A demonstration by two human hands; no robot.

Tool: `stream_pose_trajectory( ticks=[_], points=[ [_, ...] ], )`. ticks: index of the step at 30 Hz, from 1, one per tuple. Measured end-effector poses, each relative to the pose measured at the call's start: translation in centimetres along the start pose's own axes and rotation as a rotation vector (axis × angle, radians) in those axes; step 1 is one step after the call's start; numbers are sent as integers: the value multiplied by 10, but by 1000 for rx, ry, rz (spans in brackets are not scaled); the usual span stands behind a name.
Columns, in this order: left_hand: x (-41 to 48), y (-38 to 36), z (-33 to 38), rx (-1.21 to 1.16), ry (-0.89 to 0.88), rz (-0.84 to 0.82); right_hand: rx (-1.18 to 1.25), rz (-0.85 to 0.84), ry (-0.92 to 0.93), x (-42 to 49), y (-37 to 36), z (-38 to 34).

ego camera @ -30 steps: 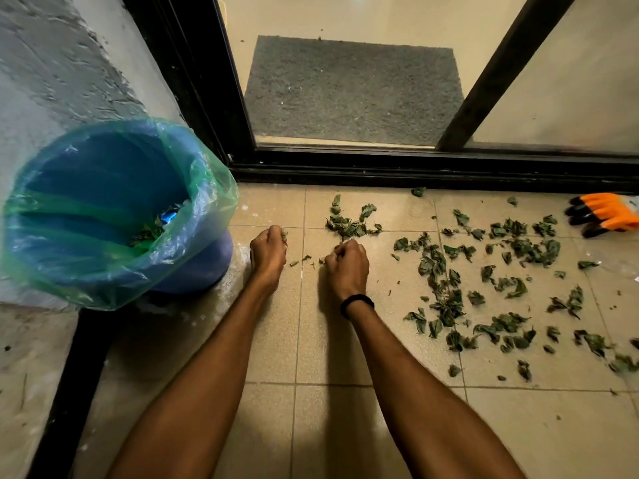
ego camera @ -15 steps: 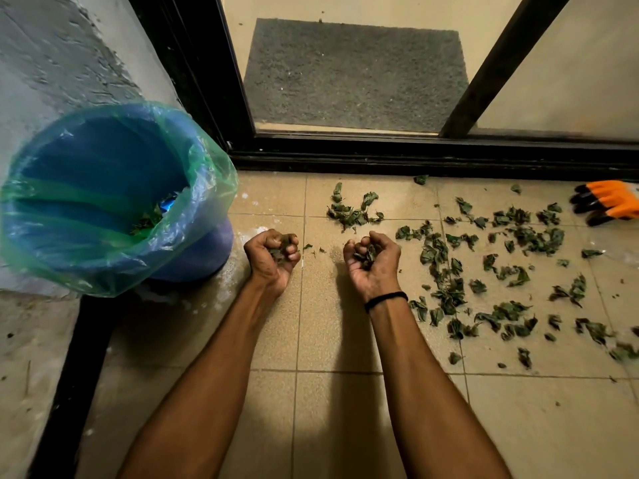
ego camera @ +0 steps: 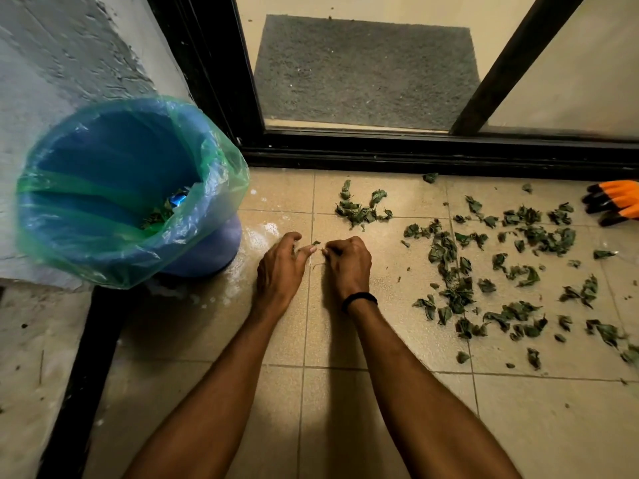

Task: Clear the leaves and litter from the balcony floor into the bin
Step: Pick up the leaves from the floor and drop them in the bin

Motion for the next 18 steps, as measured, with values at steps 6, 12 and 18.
stream_pose_trajectory(
  ticks=[6, 12, 18],
  points=[
    [-3, -8, 3, 210, -144, 41, -19, 36, -63, -2, 0, 0],
    [16, -5, 9, -305, 361, -7, 681, 99, -519, 9, 15, 5],
    [20, 9, 29, -1335, 689, -106, 1042, 83, -633, 10, 27, -2]
  ],
)
Point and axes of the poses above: each hand's wrist, its own x-axis towards the middle knuckle, its own y-axis out of the back of the hand, z = x × y, the point moved 1 cm from there along x, towards the middle knuckle, and after that the axes turned 2 degrees about x, right-handed, at the moved point
